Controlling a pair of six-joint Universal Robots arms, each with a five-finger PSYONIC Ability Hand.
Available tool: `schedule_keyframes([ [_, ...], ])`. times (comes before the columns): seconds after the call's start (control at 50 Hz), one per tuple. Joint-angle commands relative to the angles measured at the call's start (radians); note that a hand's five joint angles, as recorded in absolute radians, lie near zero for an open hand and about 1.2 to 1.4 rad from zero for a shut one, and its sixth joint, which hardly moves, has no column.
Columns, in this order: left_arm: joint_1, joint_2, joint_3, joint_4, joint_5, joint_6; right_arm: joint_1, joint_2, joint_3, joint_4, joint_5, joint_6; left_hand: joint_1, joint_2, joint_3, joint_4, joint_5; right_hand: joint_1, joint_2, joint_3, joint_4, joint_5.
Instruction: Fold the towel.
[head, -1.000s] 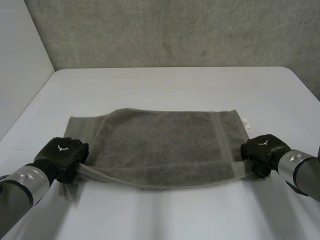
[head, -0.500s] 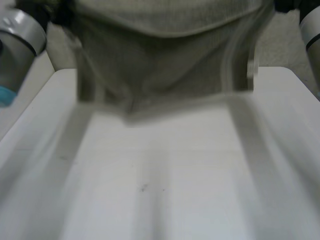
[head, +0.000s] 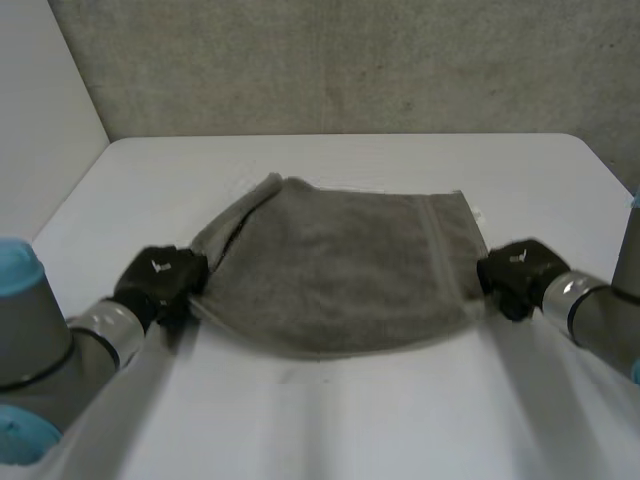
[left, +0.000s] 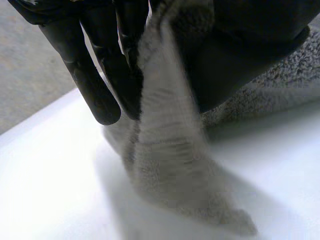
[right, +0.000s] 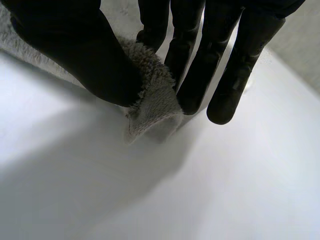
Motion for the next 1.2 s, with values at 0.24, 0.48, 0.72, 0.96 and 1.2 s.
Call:
schedule_keyframes([
  [0.24, 0.024, 0.053, -0.108, 0.067, 0.004, 0.067, -0.033, -0.066, 0.091, -0.055, -0.006, 0.012, -0.607, -0.672, -0.671, -0.672, -0.649, 0.024, 0.208, 0.203, 0.2, 0.226],
  [0.48, 0.078, 0.051, -0.142, 0.085, -0.039, 0.069, -0.074, -0.068, 0.093, -0.091, 0.006, 0.011, -0.592, -0.658, -0.657, -0.657, -0.634, 0.024, 0.208, 0.203, 0.2, 0.226],
  [0.72, 0.139, 0.057, -0.177, 0.102, -0.048, 0.073, -0.071, -0.068, 0.104, -0.094, 0.008, 0.012, -0.519, -0.585, -0.584, -0.584, -0.561, 0.024, 0.208, 0.203, 0.2, 0.226],
  [0.96, 0.137, 0.042, -0.18, 0.1, -0.044, 0.07, -0.067, -0.086, 0.119, -0.088, 0.011, 0.012, 0.244, 0.179, 0.18, 0.179, 0.202, 0.024, 0.208, 0.203, 0.2, 0.226],
  [1.2, 0.133, 0.353, -0.16, 0.064, -0.045, 0.07, -0.074, -0.255, 0.039, 0.093, 0.006, -0.003, 0.244, 0.179, 0.18, 0.179, 0.202, 0.024, 0.208, 0.203, 0.2, 0.226],
])
